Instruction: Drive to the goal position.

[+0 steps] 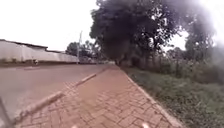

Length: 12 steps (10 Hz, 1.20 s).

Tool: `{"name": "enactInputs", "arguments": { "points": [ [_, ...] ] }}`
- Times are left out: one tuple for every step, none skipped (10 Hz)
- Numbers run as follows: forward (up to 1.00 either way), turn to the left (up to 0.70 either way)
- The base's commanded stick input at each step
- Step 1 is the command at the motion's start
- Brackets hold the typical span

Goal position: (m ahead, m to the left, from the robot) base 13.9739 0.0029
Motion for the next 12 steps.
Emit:
{"name": "enactInputs", "arguments": {
  "points": [
    [0.50,0.00],
    [0.50,0.00],
    [0.50,0.00],
    [0.50,0.00],
    [0.50,0.00],
    [0.50,0.00],
    [0.50,0.00],
    [0.50,0.00],
    [0.50,0.00],
    [0.50,0.00],
    [0.50,0.00],
    [0.50,0.00]
  ]
}}
